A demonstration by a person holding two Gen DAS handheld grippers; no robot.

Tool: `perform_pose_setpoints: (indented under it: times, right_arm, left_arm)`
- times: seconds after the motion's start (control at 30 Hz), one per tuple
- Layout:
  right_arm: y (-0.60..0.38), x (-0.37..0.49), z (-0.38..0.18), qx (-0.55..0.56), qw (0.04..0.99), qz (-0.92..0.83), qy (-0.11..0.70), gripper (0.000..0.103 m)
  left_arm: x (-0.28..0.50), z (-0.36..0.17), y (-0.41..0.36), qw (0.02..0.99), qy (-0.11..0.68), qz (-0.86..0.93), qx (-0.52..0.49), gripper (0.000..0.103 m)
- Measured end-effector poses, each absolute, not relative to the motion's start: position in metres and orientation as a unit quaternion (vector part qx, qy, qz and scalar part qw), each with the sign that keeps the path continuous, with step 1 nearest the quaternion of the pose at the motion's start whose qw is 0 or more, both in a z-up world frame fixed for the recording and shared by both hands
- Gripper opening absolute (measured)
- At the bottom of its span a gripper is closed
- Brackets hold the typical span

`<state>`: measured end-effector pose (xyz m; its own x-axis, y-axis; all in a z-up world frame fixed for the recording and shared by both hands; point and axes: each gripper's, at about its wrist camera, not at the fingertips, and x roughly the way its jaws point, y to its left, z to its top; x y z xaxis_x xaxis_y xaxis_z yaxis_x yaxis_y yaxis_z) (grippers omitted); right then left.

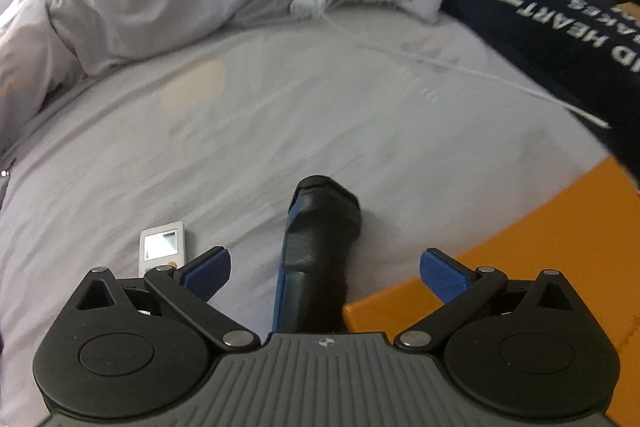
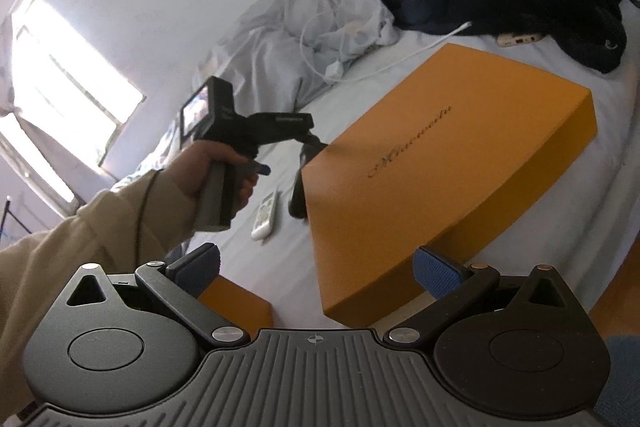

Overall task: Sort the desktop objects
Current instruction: 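Move the left gripper to the black handheld device and close on it, then lift the black device with the left gripper and carry it toward the brown box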

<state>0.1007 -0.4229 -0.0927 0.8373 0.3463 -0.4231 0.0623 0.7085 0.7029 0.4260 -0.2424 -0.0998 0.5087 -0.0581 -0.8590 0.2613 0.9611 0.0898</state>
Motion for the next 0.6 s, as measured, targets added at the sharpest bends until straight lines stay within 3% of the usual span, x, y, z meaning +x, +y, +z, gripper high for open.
perform_pose_setpoints:
  times: [0.37, 0.6]
  right_arm:
    - [-0.423, 0.101, -0.093, 0.376, 0.880, 0.085, 0.277, 0.103]
    - [-0.421, 0.102, -0.094, 0.372, 0.879, 0.085, 0.285, 0.103]
  left_arm:
    - [0.451, -0.133, -0.233, 0.836, 0.541, -0.067, 0.057, 0.099]
    - [0.450, -0.140, -0.224, 0.831, 0.550, -0.075, 0.025, 0.072]
